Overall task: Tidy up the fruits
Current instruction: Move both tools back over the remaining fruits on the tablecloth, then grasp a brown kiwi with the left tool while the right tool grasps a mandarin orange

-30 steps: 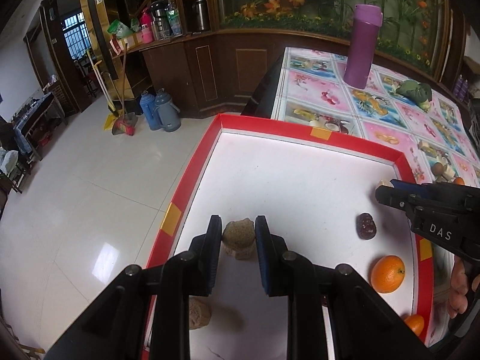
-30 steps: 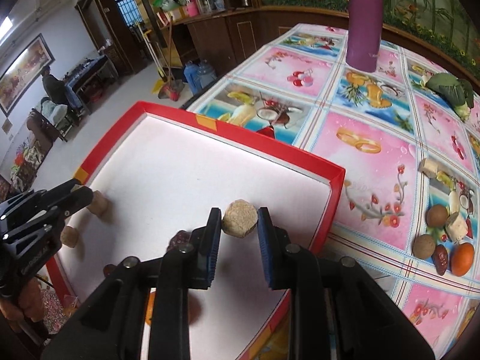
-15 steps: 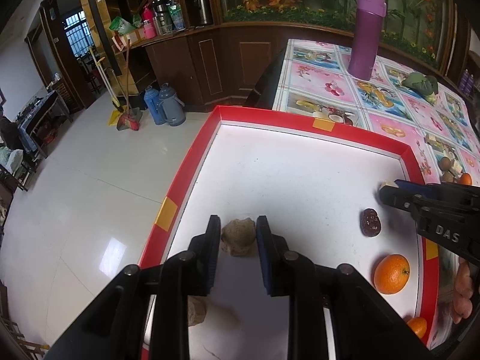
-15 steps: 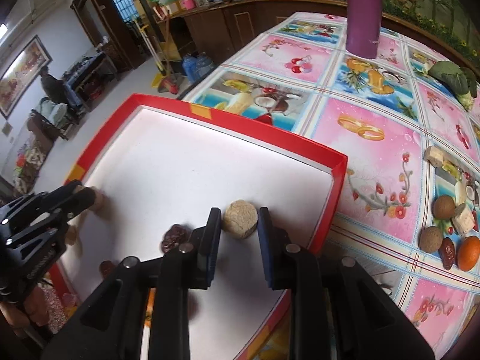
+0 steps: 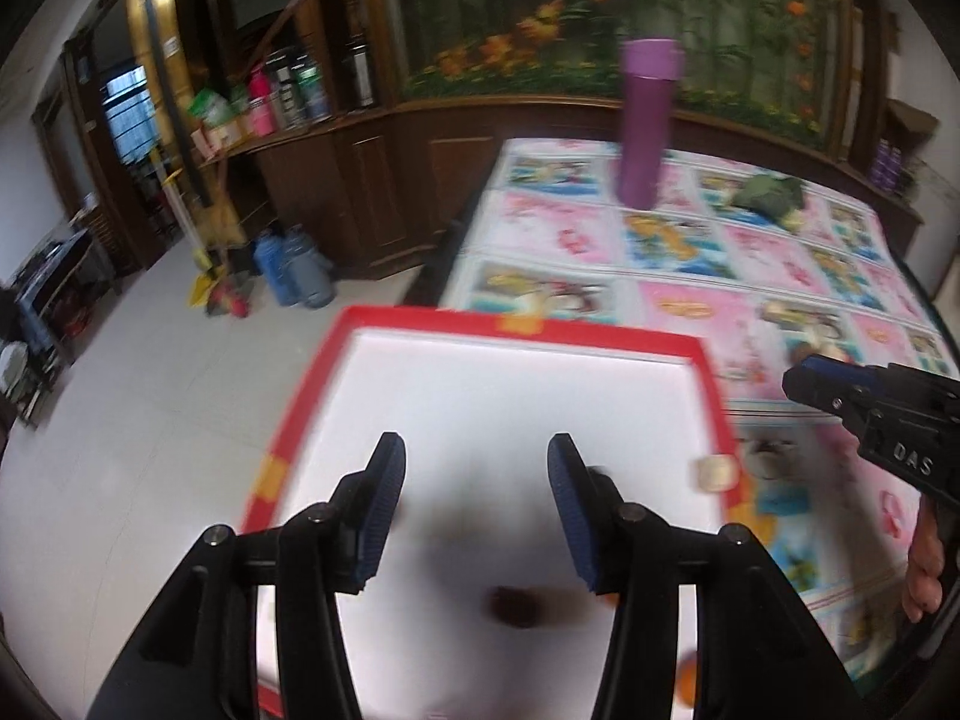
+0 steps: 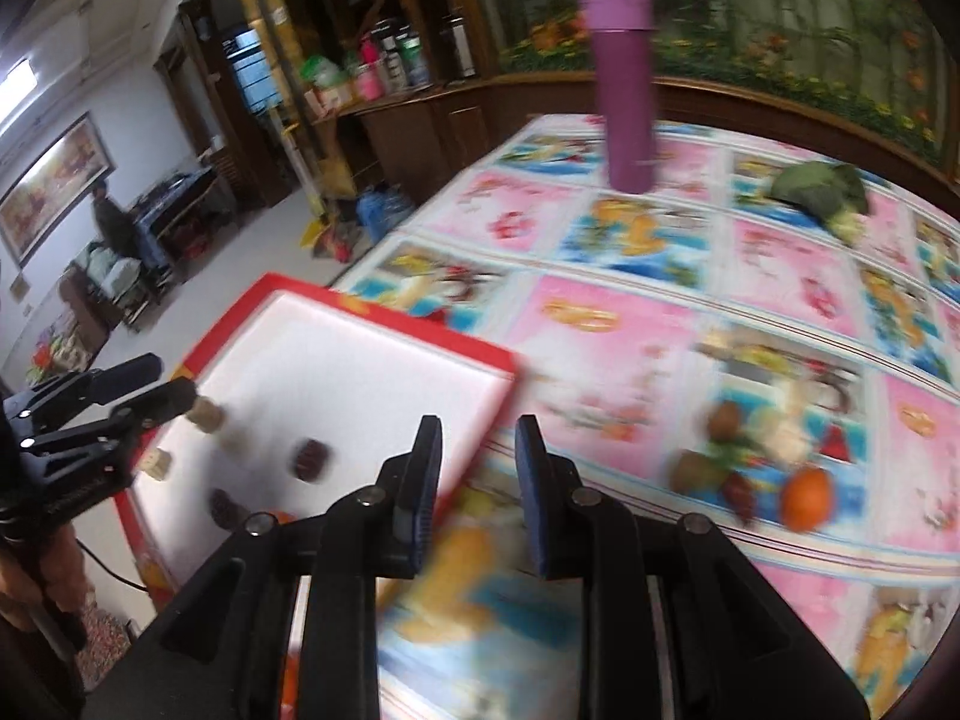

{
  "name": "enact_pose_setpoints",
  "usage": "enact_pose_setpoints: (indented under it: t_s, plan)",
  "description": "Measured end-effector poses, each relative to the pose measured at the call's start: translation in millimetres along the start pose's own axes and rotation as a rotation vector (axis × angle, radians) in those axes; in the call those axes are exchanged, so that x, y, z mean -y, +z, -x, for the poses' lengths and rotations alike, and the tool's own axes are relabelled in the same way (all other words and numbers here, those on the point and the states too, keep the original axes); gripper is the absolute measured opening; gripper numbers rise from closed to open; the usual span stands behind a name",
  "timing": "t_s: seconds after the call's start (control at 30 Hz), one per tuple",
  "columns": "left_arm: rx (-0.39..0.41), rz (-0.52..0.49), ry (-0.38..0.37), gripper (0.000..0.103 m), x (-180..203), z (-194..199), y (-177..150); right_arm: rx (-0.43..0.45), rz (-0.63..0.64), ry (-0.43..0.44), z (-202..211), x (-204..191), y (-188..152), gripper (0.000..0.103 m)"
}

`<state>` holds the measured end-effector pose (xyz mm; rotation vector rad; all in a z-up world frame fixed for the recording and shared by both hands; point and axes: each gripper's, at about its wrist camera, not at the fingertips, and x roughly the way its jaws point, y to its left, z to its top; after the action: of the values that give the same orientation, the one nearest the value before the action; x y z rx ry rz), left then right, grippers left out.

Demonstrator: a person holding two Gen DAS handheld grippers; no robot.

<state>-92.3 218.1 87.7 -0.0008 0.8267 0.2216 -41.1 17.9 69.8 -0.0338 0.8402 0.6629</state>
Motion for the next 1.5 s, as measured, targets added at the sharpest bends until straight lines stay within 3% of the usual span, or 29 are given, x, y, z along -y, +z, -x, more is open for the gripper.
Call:
enact_pose_setpoints:
  t_s: [0.23, 0.43, 0.53, 0.6, 0.67, 1.03, 1.2, 1.5]
  plan:
    - [-0.009, -0.100, -0.106, 0.049, 68.2, -3.5, 5.9, 0.021, -0.091, -0.165, 35.7, 80.5, -26.8, 0.027]
    - [-0.022, -0.193, -0.182, 0.049, 122.5, -15.4, 11.1, 0.016, -0.205, -0.202, 39.8, 130.2, -38.1, 0.027]
    - [-0.043, -0.215, -0.231, 0.049, 140.8, -27.5, 13.9, 0.021, -0.222, -0.162, 36.3, 136.1, -37.7, 0.027]
    - [-0.061, -0.223, -0.239, 0.049, 148.2, -35.6, 14.8, 0.005, -0.225, -0.152, 30.7, 138.7, -37.7, 0.045]
    - [-0.073, -0.233, -0.256, 0.049, 156.1, -43.5, 14.7, 0.003, -0.232, -0.153, 26.8, 140.4, -37.8, 0.048]
    - [-0.096, -0.263, -0.283, 0.049, 178.7, -64.3, 15.8, -0.051, -0.273, -0.116, 3.1, 146.2, -32.8, 0.048]
    - [-0.109, -0.282, -0.310, 0.049, 189.6, -69.4, 17.3, -0.047, -0.276, -0.097, 3.3, 146.8, -33.8, 0.035]
    - [-0.163, -0.278, -0.317, 0.049, 202.6, -89.6, 22.0, -0.045, -0.326, -0.113, 12.3, 159.7, -35.9, 0.035]
